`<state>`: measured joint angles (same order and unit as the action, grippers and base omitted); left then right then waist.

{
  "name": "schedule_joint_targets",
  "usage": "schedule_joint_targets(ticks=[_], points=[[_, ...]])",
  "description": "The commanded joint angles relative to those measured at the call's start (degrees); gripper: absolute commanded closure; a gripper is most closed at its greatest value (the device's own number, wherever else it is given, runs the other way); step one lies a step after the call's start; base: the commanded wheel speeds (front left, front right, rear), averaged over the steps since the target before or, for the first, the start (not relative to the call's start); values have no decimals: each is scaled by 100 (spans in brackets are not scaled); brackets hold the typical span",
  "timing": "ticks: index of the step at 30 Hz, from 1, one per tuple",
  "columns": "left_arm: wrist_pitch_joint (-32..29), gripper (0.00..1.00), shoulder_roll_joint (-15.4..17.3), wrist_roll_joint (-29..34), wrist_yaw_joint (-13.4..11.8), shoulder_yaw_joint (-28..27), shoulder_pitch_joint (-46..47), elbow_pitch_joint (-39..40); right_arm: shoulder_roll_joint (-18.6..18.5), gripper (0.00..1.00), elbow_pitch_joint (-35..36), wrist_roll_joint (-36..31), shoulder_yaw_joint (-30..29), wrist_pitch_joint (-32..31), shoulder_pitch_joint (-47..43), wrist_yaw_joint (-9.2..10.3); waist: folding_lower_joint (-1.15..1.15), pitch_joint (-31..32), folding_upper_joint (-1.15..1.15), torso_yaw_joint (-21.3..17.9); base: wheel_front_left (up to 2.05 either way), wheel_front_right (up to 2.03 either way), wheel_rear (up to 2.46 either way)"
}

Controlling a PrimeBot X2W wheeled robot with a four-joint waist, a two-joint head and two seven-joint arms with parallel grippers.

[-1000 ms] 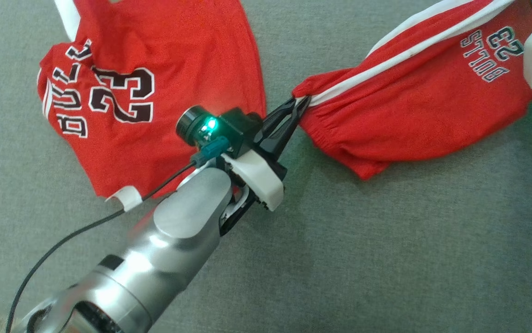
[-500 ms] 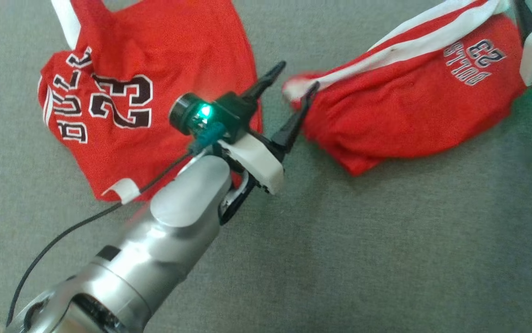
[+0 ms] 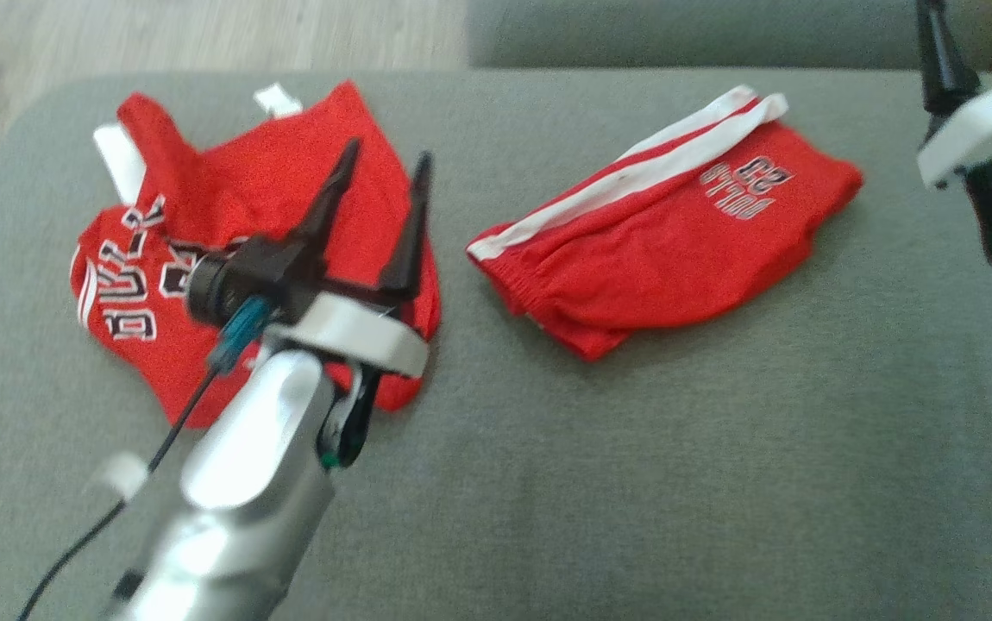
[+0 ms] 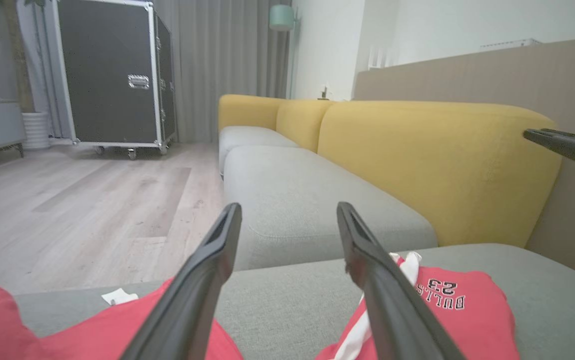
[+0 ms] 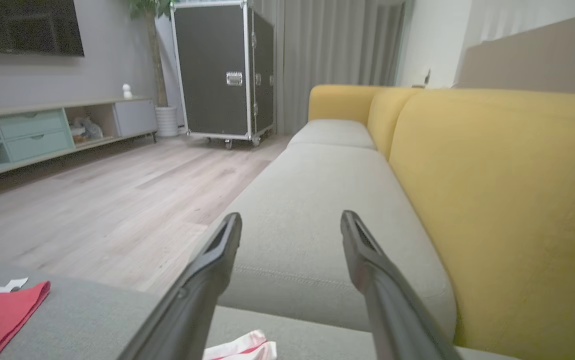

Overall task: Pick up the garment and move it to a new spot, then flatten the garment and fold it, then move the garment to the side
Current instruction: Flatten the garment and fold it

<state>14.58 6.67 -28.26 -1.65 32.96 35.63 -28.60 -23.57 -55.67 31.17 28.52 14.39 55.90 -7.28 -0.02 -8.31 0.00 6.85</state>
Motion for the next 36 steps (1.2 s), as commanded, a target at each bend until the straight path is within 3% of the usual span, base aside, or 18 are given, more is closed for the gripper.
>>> schedule_joint_targets(ticks=[1, 4, 9, 18, 28, 33, 36], points=[[41, 0, 150, 73, -54, -287, 21, 235, -55, 0, 194, -113, -107, 59, -249, -21, 2, 316, 0, -222, 0, 0, 0], [41, 0, 179, 333, -216, -716, -543, 617, 100, 0, 790, -505, -821, 60, -957, -21, 2, 547, 0, -331, 0, 0, 0], [41, 0, 67, 565, -143, -1200, -1487, 1039, 594, 0, 1685, -1091, -1785, 60, -2268, -21, 2, 839, 0, -433, 0, 0, 0], [41, 0, -231, 926, 154, -1701, -2584, 1414, 1453, 0, 2386, -1777, -2462, 61, -3828, -21, 2, 898, 0, -587, 0, 0, 0], [41, 0, -365, 1196, 403, -1932, -2562, 1561, 1608, 0, 2854, -2113, -2662, -270, -3824, -21, 2, 566, 0, -475, 0, 0, 0], [41, 0, -376, 1202, 484, -1811, -2296, 1575, 1439, 0, 2791, -2472, -2831, -712, -3328, -21, 2, 166, 0, -212, 0, 0, 0], [41, 0, -378, 1115, 470, -1685, -2134, 1536, 1546, 0, 2574, -2554, -2985, -1104, -2898, -21, 2, -80, 0, -18, 0, 0, 0]])
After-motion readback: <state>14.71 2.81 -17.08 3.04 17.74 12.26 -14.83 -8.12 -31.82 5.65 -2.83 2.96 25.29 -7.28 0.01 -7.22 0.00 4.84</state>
